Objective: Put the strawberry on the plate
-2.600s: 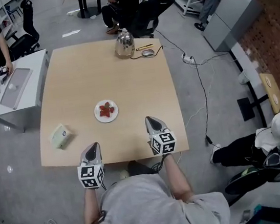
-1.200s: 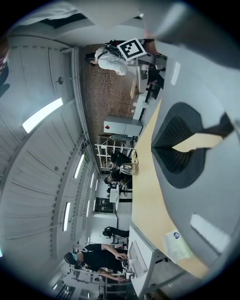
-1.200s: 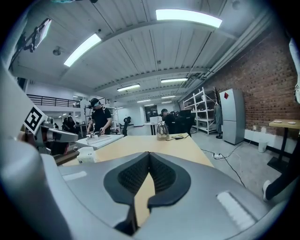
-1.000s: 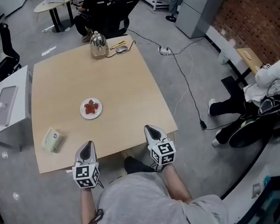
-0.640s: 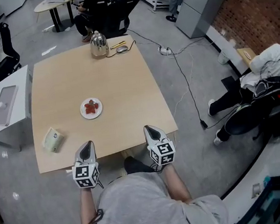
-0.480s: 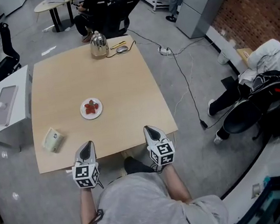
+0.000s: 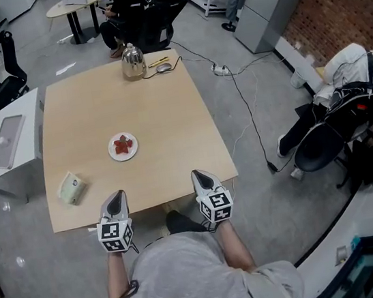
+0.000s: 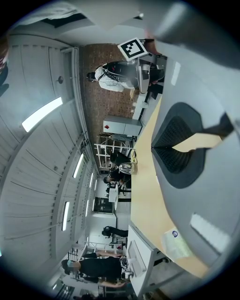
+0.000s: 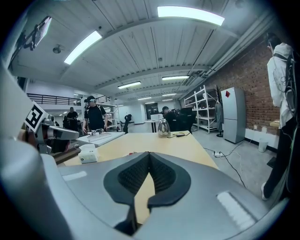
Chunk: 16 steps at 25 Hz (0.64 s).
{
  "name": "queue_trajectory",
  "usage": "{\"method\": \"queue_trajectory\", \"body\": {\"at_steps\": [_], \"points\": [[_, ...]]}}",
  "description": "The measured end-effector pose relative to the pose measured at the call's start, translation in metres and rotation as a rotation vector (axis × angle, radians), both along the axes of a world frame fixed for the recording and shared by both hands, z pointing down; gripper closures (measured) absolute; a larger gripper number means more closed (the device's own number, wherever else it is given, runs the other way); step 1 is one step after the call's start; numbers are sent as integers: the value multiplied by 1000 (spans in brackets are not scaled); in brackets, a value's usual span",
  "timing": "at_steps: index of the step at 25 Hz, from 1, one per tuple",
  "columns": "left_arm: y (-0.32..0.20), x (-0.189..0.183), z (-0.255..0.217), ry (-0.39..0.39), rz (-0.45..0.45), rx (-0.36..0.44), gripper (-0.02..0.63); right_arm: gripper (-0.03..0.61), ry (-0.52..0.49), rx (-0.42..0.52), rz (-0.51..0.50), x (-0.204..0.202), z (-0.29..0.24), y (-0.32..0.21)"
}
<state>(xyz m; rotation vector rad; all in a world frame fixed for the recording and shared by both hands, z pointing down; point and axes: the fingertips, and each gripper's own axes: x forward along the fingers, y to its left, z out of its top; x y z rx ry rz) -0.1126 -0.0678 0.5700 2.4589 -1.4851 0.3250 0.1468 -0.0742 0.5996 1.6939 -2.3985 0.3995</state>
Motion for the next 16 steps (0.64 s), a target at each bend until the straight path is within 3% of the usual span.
{"method": "queue_trajectory", "body": {"at_steps": [16], "points": [[-3,-2,1,4,-1,-2,594,572,2,2,-5,-4,0,-5]]}}
